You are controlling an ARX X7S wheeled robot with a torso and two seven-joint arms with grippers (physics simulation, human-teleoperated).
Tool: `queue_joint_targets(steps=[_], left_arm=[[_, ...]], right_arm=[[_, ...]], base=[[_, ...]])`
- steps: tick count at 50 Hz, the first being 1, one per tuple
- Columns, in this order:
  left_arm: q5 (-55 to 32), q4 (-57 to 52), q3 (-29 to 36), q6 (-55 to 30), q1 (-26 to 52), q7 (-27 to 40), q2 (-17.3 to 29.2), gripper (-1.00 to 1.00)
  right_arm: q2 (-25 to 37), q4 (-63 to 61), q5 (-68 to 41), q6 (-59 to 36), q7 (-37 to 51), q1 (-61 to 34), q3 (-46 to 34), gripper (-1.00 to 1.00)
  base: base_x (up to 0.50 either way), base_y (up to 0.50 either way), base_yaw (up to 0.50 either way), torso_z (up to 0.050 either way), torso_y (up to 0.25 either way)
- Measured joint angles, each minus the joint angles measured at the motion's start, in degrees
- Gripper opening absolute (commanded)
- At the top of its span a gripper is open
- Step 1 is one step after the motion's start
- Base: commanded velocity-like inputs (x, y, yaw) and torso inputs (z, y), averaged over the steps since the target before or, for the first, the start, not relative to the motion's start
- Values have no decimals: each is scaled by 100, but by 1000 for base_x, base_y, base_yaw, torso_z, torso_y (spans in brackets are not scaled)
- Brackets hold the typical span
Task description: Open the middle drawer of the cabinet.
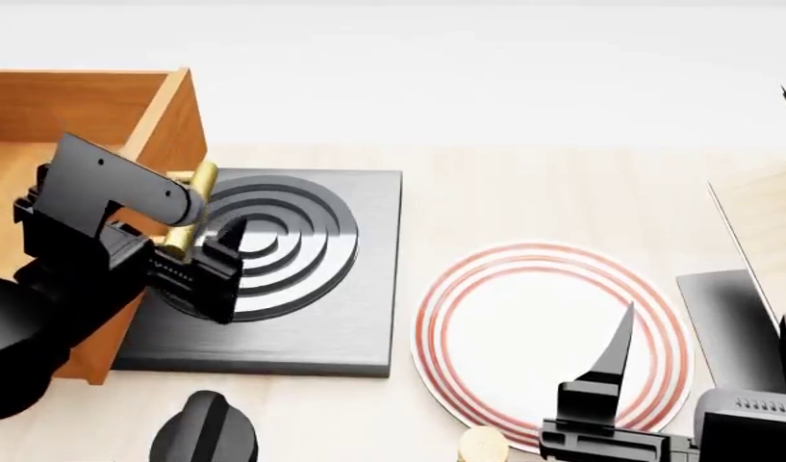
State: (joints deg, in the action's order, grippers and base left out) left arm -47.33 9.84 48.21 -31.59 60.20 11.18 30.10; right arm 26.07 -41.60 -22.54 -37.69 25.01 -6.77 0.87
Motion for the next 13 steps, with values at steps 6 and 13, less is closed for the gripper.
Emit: queue_joint_targets(steps=[6, 13], left_arm=[[336, -447, 256, 226, -223, 192, 100, 100], [791, -1254, 716, 624, -608, 529, 219, 100]], right_arm=[[-2, 28, 2, 31, -4, 10, -16, 100], [-4, 56, 6, 65, -10, 19, -39, 100]], base=[[0, -2, -2, 0, 0], [0, 0, 0, -1, 0]])
